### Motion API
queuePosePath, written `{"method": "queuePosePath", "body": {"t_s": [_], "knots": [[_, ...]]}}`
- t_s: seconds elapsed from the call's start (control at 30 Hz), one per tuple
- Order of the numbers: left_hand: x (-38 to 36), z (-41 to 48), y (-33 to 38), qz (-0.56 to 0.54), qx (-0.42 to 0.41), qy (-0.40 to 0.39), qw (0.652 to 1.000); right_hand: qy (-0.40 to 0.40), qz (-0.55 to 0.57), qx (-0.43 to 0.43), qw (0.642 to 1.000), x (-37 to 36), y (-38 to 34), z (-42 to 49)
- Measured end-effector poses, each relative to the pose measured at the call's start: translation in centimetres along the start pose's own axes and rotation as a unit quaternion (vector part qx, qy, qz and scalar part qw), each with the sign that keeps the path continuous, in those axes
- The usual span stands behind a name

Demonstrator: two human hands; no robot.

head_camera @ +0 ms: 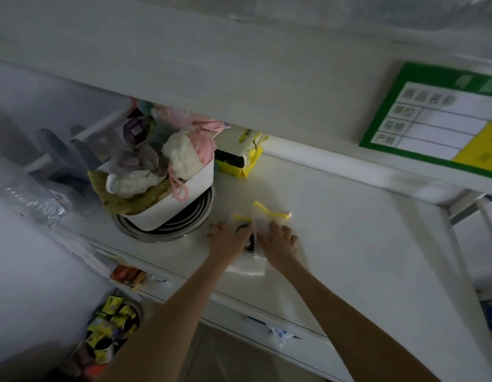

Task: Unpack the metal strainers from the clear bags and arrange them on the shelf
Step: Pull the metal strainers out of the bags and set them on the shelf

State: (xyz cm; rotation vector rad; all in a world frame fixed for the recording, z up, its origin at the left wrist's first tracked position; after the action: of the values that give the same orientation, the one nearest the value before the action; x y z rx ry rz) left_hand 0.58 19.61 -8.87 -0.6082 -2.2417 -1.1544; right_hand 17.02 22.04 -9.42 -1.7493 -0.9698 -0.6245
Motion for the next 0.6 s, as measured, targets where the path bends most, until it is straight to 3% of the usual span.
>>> {"method": "queuePosePath", "body": {"t_s": [0.23,0.3,0.5,0.6], "knots": [[-0.6,1.6,-1.1,-0.093,-0.021,0.022,0.995,-0.032,0.126,0.060,0.990,-2.0,-2.9,-2.2],[-0.4,1.1,-1.7,-0.165,-0.003,0.009,0.986,-0.029,0.147,0.072,0.986,-2.1,-3.3,-2.5],[-1.2,-1.4,-2.4,-0.386,0.044,-0.034,0.921,-0.038,0.212,0.111,0.970,-1.4,-4.0,-3.6],[-3.4,-1.6,-4.4,-0.505,0.087,-0.072,0.856,-0.033,0.330,0.131,0.934,0.0,-3.1,-4.2]]}}
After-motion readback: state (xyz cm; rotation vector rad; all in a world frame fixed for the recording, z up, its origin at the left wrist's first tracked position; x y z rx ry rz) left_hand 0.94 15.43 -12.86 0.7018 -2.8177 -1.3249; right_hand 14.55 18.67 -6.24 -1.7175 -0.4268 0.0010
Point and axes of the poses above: each hand's wrist, its own z-axis towards the middle knuckle, its own x-axis out of the back of the hand, y = z × x, the point moved 10 cm from there along z, towards the middle knuckle, and after that the axes turned 5 degrees about -y, right-handed, at the moved point
